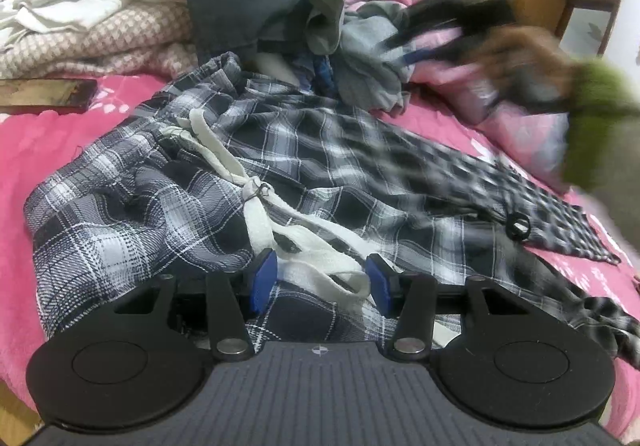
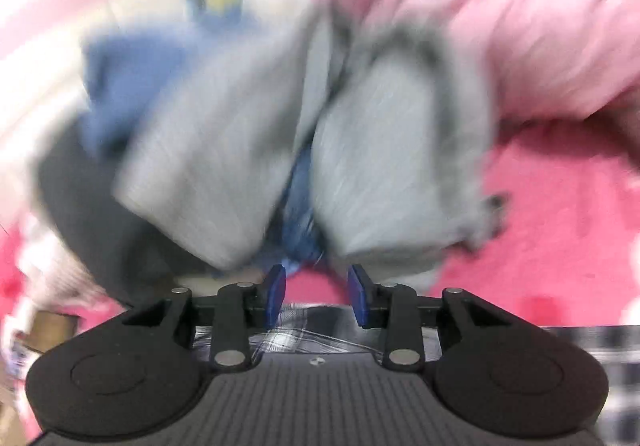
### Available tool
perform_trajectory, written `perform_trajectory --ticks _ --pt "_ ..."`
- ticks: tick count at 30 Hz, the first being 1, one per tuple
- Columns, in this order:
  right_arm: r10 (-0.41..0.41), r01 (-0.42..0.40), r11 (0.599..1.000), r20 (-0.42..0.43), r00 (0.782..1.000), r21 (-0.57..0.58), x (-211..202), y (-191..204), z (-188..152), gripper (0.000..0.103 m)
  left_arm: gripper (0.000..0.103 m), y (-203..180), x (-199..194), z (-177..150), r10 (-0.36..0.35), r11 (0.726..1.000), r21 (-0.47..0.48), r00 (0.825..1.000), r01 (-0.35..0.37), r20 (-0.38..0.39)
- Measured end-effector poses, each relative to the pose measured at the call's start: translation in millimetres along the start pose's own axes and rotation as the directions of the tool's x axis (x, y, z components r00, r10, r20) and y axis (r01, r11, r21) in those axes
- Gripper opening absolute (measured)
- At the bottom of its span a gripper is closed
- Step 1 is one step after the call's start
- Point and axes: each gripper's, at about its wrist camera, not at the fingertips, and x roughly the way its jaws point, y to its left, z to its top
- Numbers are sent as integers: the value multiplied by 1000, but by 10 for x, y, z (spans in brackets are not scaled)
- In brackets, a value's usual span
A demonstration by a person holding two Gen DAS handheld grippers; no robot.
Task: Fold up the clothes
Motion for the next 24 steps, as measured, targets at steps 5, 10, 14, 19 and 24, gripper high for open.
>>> perform_trajectory --ticks 5,10,14,19,24 --pt "-61 64 998 288 956 -1 -1906 -302 -66 38 51 -53 -27 31 3 1000 -13 1000 -3 -1" --pt "-185 118 979 482 856 166 -3311 -817 -460 40 51 -149 -3 43 63 997 34 998 -62 -25" --pt "-201 94 966 476 856 240 -3836 -950 -1087 42 51 -254 -250 127 71 997 32 997 -71 16" --pt "-199 138 973 367 909 184 -3747 -832 -1985 44 51 -418 -601 230 113 986 117 993 -117 36" --pt "-136 111 986 215 967 123 -3219 -514 -2759 44 52 -484 -938 288 197 962 186 980 -201 39"
